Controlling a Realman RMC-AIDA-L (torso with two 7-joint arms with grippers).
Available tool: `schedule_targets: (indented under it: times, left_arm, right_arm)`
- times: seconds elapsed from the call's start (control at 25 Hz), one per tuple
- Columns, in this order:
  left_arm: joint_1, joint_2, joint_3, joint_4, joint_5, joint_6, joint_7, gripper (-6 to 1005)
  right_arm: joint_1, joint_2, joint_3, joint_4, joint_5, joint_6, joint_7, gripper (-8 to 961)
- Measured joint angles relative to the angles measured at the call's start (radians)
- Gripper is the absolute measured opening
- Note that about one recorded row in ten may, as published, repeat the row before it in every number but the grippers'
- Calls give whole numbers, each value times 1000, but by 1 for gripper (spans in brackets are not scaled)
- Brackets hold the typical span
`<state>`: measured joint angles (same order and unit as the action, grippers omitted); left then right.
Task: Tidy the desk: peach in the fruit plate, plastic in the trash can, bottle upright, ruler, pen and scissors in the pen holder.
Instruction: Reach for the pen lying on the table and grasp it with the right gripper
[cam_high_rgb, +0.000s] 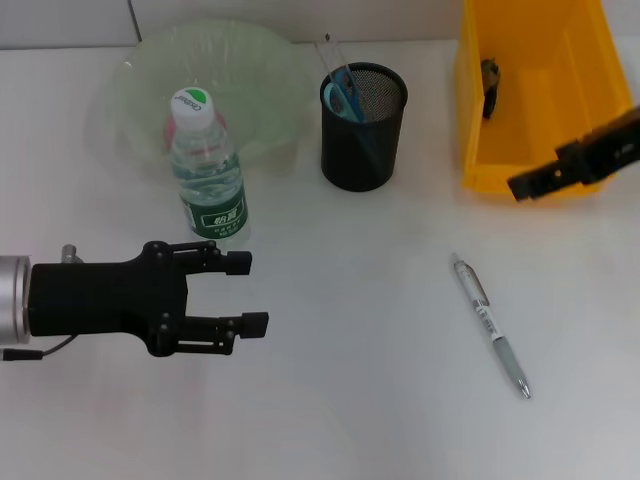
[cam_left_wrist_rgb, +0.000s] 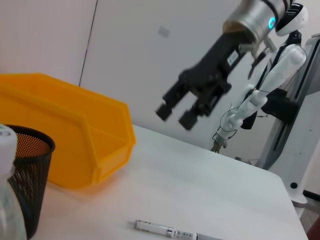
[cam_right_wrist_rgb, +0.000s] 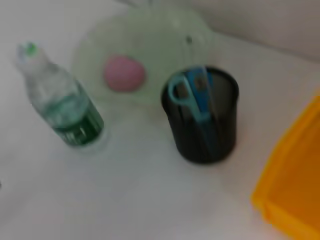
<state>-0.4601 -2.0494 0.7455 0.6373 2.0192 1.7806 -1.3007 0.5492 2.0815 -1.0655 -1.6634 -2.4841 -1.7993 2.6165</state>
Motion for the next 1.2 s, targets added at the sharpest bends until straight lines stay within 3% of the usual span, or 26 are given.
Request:
schedule_targets:
  times: [0.44,0.64,0.84,1.2]
  left_arm:
    - [-3,-9,9,36,7,6,2,804]
    - [-3,-6,9,38,8,7,9,804]
    - [-3,-6,10,38,7,6,15,804]
    - [4,-6,11,39,7,6,37,804]
  right_arm:
    - [2,4,-274,214,-92,100,239,780]
    - [29,4,-344,279,-107,129,303,779]
    - [65,5,-393,306,-145,139,334,777]
    - [169,10,-406,472,-159,194,338,729]
